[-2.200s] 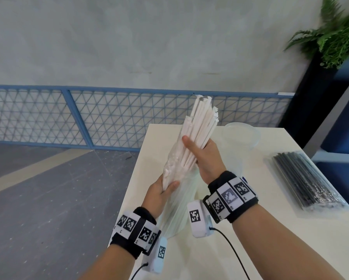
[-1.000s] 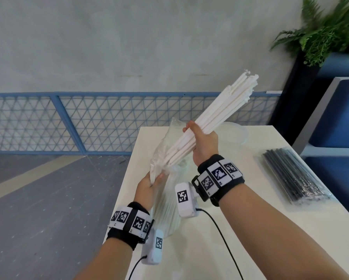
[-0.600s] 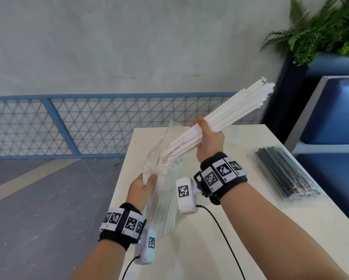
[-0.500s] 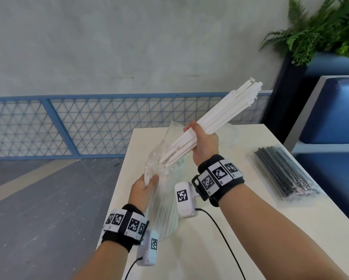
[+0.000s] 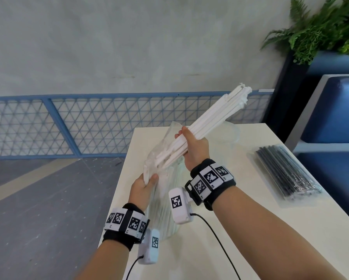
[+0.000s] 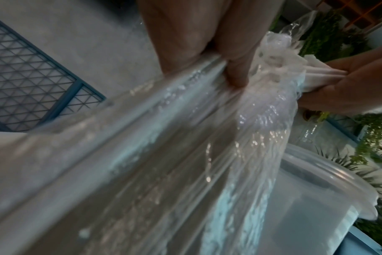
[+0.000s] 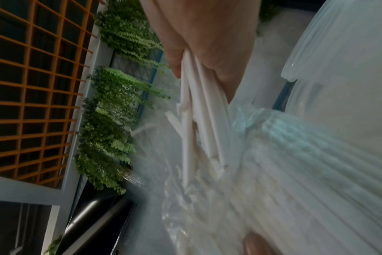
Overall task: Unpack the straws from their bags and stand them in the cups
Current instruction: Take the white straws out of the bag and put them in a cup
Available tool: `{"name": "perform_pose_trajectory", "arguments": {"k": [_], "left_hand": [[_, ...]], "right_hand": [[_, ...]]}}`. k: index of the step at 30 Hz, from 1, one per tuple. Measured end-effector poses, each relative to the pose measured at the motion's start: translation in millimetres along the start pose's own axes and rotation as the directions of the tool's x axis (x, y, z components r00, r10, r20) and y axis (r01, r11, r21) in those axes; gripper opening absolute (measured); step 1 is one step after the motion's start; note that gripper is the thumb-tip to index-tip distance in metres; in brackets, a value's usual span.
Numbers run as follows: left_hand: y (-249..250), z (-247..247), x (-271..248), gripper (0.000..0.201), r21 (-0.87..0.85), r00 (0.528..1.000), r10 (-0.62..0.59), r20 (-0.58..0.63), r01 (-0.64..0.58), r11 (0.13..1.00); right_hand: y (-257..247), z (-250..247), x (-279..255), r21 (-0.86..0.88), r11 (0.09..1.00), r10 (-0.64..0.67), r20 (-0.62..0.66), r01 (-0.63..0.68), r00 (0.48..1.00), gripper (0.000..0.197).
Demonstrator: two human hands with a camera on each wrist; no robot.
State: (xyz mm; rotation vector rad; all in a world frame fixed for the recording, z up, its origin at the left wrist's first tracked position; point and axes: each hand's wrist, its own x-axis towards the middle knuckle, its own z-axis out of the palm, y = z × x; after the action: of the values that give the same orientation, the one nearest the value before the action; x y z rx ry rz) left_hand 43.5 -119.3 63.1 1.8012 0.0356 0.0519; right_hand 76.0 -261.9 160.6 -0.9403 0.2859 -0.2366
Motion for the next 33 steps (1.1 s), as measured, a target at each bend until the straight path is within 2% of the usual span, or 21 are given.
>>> {"name": "perform_pose_trajectory", "arguments": {"k": [5, 8, 11, 16, 19, 21, 25, 28, 33], "left_hand": [[-1, -1, 4, 0.029, 0.001, 1.0, -0.013, -0.022, 0.013, 1.0], [-3, -4, 6, 0.029, -0.007, 0.999, -0.022, -0.043, 0.022, 1.0], [-8, -13, 10, 0.03, -0.064, 0.993, -0.049, -0.108, 0.043, 0.997], [-16, -17, 10, 0.033, -0.077, 0.993, -0.048, -0.109, 0.04, 0.996], [-16, -15, 7, 0.034, -0.074, 0.996, -0.039, -0.078, 0.034, 0.997], [-16, -15, 6, 0.034, -0.086, 0.998, -0.038, -0.058, 0.033, 0.996], [-15, -14, 2, 0.03, -0.098, 0.999, -0.028, -0.045, 0.023, 0.995], [-12, -14, -1, 0.027, -0.131, 0.999, -0.019, -0.036, 0.014, 0.991], [-11, -14, -3, 0.019, -0.156, 1.0, 0.006, -0.018, -0.008, 0.988]], "right_hand": [[-7, -2, 4, 0.031, 1.0, -0.004, -0.066, 0.006, 0.998, 0.023], [-21, -6, 6, 0.046, 0.998, -0.031, -0.092, 0.036, 0.995, 0.006], [-44, -14, 16, 0.028, 0.995, -0.087, -0.148, 0.092, 0.985, 0.01], [-61, -25, 34, -0.196, 0.957, -0.249, -0.18, 0.214, 0.952, 0.013], [-49, -32, 38, -0.39, 0.894, -0.295, -0.14, 0.221, 0.945, 0.014], [-32, -41, 38, -0.478, 0.85, -0.299, -0.097, 0.219, 0.949, 0.018], [3, -63, 33, -0.601, 0.783, -0.251, -0.069, 0.161, 0.966, 0.039], [17, -70, 29, -0.652, 0.748, -0.226, -0.075, 0.123, 0.971, 0.037], [15, -68, 24, -0.672, 0.716, -0.253, 0.002, 0.189, 0.967, 0.04]]}}
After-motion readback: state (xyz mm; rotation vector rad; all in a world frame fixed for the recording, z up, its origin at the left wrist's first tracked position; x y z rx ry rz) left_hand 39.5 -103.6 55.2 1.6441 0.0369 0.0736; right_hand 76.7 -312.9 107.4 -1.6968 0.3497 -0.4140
